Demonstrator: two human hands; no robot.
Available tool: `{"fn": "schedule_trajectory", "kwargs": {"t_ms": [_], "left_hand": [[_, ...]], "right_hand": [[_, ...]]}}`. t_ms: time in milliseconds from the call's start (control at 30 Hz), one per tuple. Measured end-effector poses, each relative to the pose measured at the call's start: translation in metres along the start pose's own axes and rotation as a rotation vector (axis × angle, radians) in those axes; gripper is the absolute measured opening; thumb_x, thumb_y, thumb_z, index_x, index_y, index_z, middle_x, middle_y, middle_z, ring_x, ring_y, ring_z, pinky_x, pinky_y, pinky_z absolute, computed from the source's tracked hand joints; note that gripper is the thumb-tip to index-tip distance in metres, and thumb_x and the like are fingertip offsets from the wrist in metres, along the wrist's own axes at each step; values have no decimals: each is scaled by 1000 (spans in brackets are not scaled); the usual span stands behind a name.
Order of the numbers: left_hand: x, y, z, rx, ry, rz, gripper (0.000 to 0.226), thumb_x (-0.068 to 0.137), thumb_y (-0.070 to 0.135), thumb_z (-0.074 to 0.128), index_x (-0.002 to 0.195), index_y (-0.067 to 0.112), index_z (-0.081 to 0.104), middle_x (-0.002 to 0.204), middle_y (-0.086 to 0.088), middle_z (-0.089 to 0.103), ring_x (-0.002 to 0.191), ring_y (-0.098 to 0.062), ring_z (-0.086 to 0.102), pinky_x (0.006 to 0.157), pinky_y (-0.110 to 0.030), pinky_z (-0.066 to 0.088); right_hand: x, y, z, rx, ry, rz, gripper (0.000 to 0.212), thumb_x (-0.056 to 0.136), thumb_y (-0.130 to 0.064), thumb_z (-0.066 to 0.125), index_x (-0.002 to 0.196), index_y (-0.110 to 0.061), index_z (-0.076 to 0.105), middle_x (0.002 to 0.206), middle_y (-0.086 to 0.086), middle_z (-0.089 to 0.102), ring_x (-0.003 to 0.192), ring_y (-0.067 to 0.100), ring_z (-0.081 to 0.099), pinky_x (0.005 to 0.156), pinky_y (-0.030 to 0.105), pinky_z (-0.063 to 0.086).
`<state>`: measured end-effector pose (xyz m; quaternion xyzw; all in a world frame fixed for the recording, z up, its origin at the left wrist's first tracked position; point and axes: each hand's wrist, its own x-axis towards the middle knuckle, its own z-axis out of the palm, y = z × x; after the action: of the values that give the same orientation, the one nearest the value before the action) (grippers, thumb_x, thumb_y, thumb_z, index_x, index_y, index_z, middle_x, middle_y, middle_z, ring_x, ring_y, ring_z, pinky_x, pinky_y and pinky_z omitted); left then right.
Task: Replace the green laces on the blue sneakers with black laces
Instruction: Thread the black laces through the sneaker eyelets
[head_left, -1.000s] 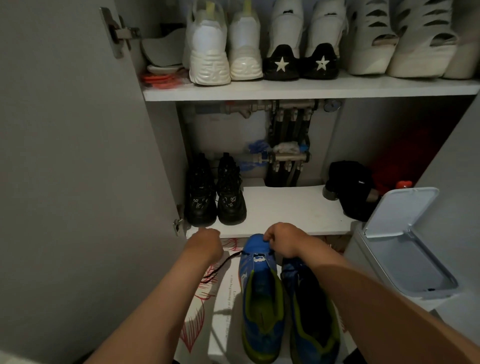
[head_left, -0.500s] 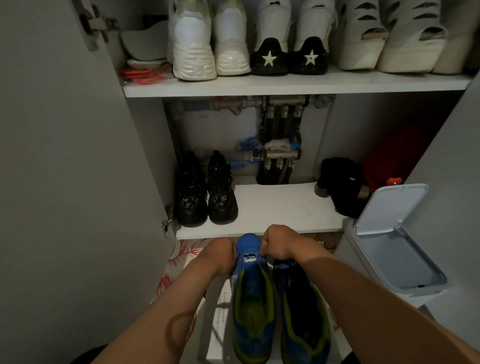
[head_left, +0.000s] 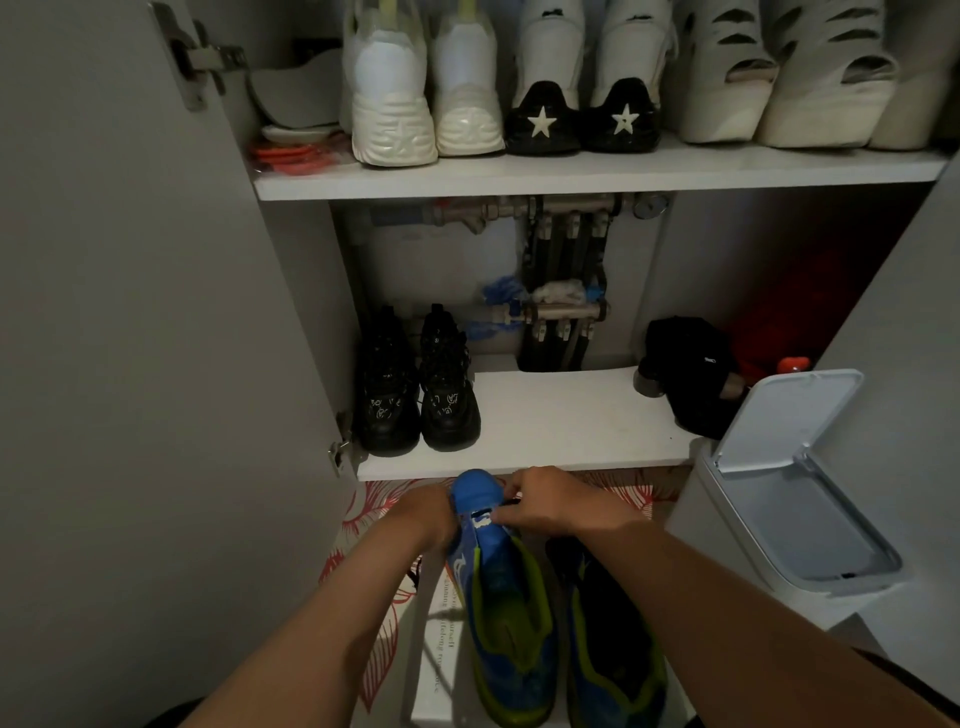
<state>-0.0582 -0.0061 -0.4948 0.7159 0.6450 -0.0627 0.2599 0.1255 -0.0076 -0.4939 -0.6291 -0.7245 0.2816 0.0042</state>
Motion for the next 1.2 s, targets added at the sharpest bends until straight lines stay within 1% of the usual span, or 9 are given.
{"fn": "schedule_trajectory", "kwargs": {"t_ms": [133, 267, 367, 567, 733, 833, 933, 1000, 1200], "left_hand": [[-3, 1, 4, -122, -60, -15, 23, 86, 4, 65, 109, 7, 63, 97, -9, 71, 96, -27, 69, 70, -30, 50], [-2, -8, 2, -148, -5, -95, 37, 85, 8, 66, 122, 1, 61, 123, -13, 64, 111, -28, 62, 82, -29, 50], [-3, -24, -2, -155, 25, -216, 29, 94, 10, 53, 119, -1, 62, 120, -15, 67, 94, -25, 69, 62, -25, 51], [3, -24, -6, -244, 76, -119, 25, 90, 21, 50, 108, 10, 65, 113, -13, 66, 98, -28, 63, 74, -30, 48], [-6, -22, -31, -122, 74, -159, 30, 91, 39, 50, 95, 12, 63, 99, -9, 66, 83, -24, 62, 67, -29, 51], [-19, -27, -52, -65, -16, -202, 36, 92, 44, 52, 79, 12, 62, 83, -3, 61, 69, -21, 60, 54, -25, 45], [-34, -30, -71, -249, -24, -231, 35, 95, 39, 55, 85, 6, 63, 76, -7, 58, 55, -20, 55, 47, -22, 43], [-41, -27, -82, -463, 36, -134, 30, 100, 31, 53, 102, 2, 61, 78, -6, 56, 47, -14, 44, 44, -20, 37], [-76, -4, -107, -1267, -67, 36, 17, 102, 31, 46, 98, 18, 56, 65, 5, 58, 41, -11, 41, 54, -27, 55]], "right_hand": [[-1, -5, 4, -36, 6, -5, 39, 85, -43, 64, 113, -16, 69, 114, 6, 69, 103, 23, 63, 91, 37, 53], [-1, -2, -1, -52, 11, 9, 50, 82, -25, 65, 130, -16, 59, 127, 7, 63, 113, 24, 60, 96, 37, 52], [-1, 5, -5, -77, 8, 43, 55, 81, -21, 67, 134, -14, 56, 131, 9, 60, 115, 25, 58, 96, 35, 52], [-1, 3, -7, 6, -18, 89, 62, 83, -22, 65, 143, -15, 51, 142, 8, 54, 124, 24, 54, 103, 32, 48], [-3, 1, -20, -27, 14, 175, 23, 84, -31, 61, 94, -10, 62, 101, 7, 65, 95, 24, 63, 72, 30, 49], [-11, 3, -37, -46, 45, 247, 35, 86, -44, 60, 100, -12, 62, 107, 7, 63, 94, 25, 61, 74, 29, 45], [-18, 3, -52, 284, 48, 243, 23, 84, -28, 63, 79, -6, 63, 72, 7, 65, 59, 19, 57, 57, 25, 43], [-25, -4, -60, 613, 42, 202, 19, 86, -19, 66, 87, -1, 69, 58, 5, 64, 43, 17, 47, 48, 24, 38], [-58, -35, -93, 1133, 89, -67, 21, 96, -20, 58, 113, -10, 68, 85, 7, 72, 50, 15, 51, 49, 25, 41]]}}
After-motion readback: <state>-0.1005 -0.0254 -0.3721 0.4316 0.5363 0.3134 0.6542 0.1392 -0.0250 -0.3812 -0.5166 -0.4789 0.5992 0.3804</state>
